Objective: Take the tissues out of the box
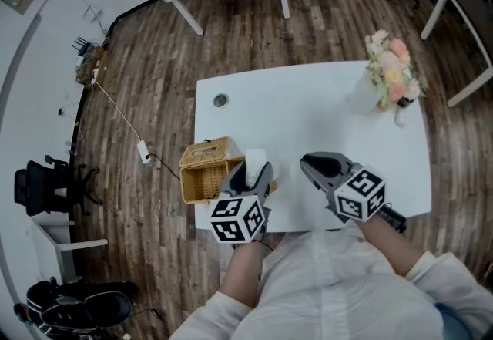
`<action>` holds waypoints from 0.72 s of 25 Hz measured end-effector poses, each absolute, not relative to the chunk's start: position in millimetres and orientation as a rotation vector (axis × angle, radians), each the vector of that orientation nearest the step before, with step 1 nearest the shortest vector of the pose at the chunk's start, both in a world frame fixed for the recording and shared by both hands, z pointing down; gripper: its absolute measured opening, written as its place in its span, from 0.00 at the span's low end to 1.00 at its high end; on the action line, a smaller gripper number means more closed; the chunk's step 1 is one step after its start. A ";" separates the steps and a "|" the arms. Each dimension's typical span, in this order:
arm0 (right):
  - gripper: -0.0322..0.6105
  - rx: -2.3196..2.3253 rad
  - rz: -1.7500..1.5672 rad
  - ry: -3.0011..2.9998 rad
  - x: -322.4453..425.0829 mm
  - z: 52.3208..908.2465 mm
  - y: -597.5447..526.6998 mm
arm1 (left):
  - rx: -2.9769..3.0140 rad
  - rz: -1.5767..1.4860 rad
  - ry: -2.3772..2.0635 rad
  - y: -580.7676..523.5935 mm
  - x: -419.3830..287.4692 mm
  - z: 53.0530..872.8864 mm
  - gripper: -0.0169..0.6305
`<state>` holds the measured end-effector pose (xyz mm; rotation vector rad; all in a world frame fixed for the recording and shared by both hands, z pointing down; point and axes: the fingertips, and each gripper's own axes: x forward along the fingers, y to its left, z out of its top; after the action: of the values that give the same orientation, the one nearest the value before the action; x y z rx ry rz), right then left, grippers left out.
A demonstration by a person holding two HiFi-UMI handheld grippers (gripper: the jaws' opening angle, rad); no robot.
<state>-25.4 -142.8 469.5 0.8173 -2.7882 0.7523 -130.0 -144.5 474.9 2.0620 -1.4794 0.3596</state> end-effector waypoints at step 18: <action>0.11 0.832 0.679 -2.730 -20.6 474.1 -141.7 | 2.103 0.373 -1.394 -142.4 -97.6 477.3 0.37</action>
<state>-20.6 -141.7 474.1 0.8316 -2.7303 0.6789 -97.6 -142.4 477.3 2.1031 -1.3942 0.3726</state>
